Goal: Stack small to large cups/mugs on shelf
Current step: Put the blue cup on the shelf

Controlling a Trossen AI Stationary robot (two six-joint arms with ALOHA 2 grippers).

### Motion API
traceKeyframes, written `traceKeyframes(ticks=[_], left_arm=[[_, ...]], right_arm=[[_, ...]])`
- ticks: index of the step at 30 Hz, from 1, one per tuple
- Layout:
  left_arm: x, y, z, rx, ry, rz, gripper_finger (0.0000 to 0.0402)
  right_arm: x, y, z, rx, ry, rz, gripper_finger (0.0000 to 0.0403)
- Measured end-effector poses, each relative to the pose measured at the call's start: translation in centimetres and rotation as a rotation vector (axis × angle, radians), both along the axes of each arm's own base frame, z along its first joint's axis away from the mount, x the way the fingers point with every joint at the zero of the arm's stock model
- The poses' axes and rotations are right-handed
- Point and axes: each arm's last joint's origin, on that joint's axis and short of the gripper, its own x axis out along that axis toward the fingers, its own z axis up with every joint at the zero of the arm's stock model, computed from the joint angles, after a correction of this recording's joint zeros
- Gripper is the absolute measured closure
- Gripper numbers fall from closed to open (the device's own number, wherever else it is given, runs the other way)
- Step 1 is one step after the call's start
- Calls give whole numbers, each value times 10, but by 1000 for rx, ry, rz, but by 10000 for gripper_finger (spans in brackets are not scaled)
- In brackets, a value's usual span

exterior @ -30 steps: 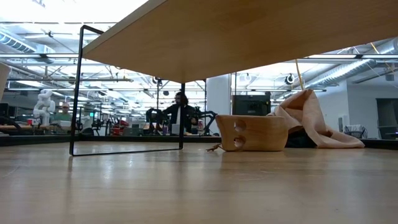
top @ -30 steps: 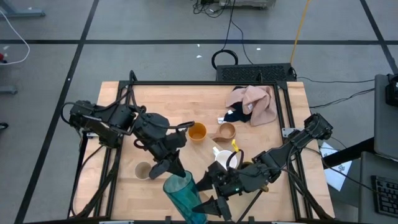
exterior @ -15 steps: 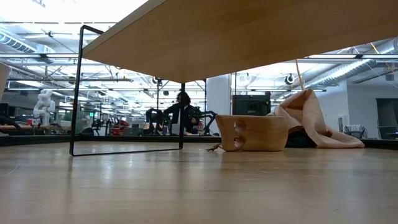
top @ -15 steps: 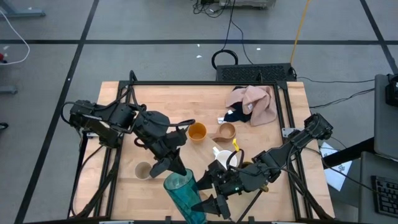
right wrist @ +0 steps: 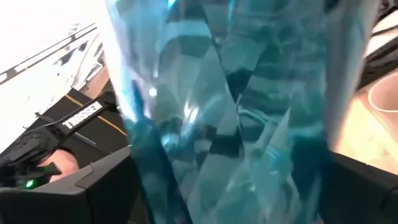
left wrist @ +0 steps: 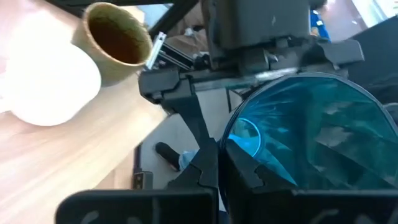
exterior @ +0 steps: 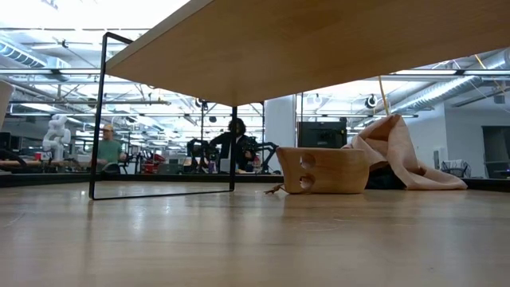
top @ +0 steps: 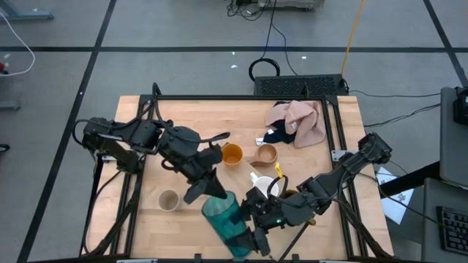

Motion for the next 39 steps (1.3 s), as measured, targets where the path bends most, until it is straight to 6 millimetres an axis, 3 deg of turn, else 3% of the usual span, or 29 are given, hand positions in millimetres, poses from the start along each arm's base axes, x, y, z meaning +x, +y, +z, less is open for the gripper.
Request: traceKeyframes(ticks=[8, 16, 29, 39], left_arm=[[-1, -4, 0, -18, 11, -13, 399], [-1, -4, 0, -35, 23, -17, 387], [-2, -1, -2, -38, 46, -27, 366], [-30, 22, 16, 20, 1, 29, 365]], right_arm=[[0, 1, -1, 4, 3, 6, 20], [0, 1, -2, -6, 5, 3, 62], [0, 2, -2, 2, 13, 23, 56], [-1, 4, -2, -21, 5, 46, 48]])
